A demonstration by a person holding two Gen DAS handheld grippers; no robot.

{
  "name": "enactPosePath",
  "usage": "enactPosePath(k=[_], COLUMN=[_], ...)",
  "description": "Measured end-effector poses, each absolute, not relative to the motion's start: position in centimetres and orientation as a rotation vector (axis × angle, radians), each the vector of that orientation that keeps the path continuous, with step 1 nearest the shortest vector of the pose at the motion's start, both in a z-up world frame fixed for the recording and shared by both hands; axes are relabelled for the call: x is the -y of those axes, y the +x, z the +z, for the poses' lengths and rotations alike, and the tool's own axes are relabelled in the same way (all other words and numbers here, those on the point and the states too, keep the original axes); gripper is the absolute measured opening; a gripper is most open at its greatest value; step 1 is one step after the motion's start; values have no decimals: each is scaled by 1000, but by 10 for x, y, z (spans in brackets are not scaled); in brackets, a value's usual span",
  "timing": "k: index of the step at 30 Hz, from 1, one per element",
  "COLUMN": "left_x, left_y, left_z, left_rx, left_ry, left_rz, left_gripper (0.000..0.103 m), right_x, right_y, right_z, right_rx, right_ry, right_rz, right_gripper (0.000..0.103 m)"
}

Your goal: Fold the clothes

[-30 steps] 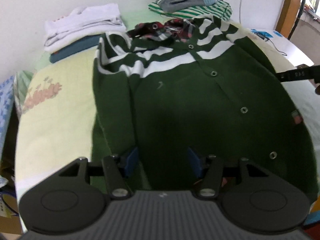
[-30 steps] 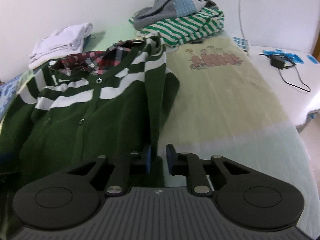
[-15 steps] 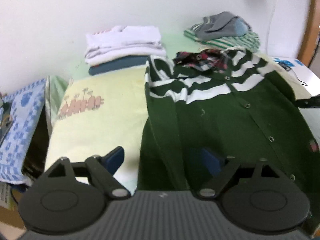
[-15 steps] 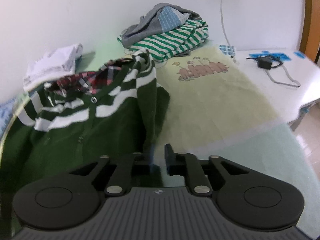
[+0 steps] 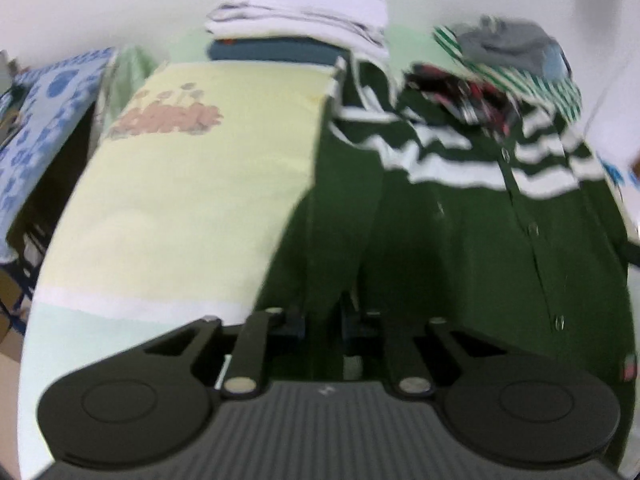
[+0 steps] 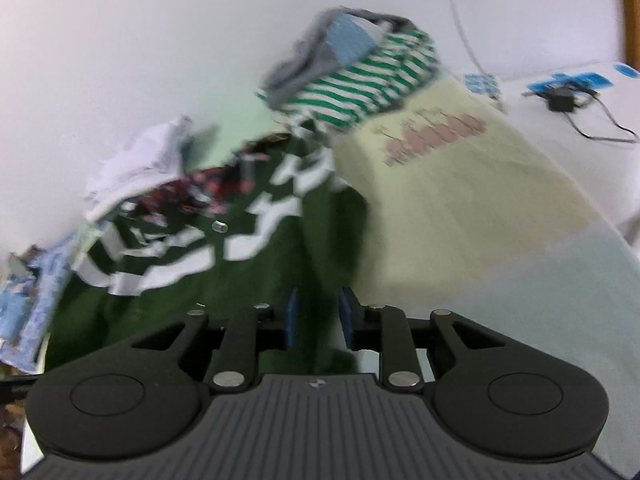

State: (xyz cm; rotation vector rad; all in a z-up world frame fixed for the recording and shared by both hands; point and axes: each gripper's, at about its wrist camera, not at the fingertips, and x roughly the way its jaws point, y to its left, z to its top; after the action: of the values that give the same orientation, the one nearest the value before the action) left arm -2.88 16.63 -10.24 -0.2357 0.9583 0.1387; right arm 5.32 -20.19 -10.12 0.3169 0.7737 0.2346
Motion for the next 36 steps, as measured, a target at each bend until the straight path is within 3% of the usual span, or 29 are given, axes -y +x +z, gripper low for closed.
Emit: enactPosePath(k=[3, 6, 7, 27, 36], left_x=[-167, -168, -169, -258, -274], left_y=[-22, -18, -16, 36, 54], left_z=[-102, -99, -96, -67, -101], left_rx=[-963, -958, -951, -902, -971], left_ry=[-202, -173, -157, -75, -59], left_rz=[185, 215, 225, 409, 442], left_gripper=[1, 1, 1, 1, 4], right_x=[195, 201, 203, 269, 278], right_y=[62, 68, 68, 108, 143], right_z=[-110, -116, -115, -46, -86], right_rx=[-816, -829, -823, -606, -667], right_ry=[271, 293, 291, 94, -34], right_rz=[210, 176, 163, -117, -245], right_gripper=[29, 7, 4, 2, 2])
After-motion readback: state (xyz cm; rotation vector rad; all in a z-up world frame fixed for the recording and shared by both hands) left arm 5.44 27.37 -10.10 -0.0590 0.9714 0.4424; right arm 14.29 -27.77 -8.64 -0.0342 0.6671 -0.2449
